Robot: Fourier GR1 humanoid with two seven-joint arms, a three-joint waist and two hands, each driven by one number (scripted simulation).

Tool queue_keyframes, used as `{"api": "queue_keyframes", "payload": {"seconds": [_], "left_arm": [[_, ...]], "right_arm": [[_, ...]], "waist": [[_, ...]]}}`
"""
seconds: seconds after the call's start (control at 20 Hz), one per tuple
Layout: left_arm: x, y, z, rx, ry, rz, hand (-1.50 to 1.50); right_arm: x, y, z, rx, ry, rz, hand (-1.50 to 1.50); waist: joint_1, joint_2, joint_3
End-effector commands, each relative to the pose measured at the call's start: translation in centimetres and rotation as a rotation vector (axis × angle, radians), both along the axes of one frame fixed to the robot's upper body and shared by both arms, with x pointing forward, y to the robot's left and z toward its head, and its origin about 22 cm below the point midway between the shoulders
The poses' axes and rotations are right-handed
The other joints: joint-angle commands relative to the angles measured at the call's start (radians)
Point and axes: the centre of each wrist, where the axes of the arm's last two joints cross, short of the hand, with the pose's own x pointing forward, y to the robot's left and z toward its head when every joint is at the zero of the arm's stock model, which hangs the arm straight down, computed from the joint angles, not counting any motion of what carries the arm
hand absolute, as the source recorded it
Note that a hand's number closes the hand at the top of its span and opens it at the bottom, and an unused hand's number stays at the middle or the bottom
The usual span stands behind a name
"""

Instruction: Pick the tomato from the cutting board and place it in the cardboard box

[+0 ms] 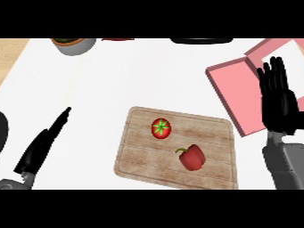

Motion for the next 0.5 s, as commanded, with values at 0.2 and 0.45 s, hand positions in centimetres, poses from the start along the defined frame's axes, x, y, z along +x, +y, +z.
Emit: {"api": "queue_keyframes", "payload": {"seconds": [0.2,0.45], "left_arm": [[2.5,-0.7,4.5,-0.323,-0.205,0.246,0.0],[2.6,-3.4,5.7,-0.497,-0.205,0.266,0.0]], "right_arm": [[-5.6,-1.7,-4.3,0.017,0.109,-0.495,1.5],[-12.1,-0.6,-10.9,-0.274,0.381,-0.703,-1.5]], "waist": [[-0.067,-0.016,-0.05],[-0.046,-0.003,-0.05]]}}
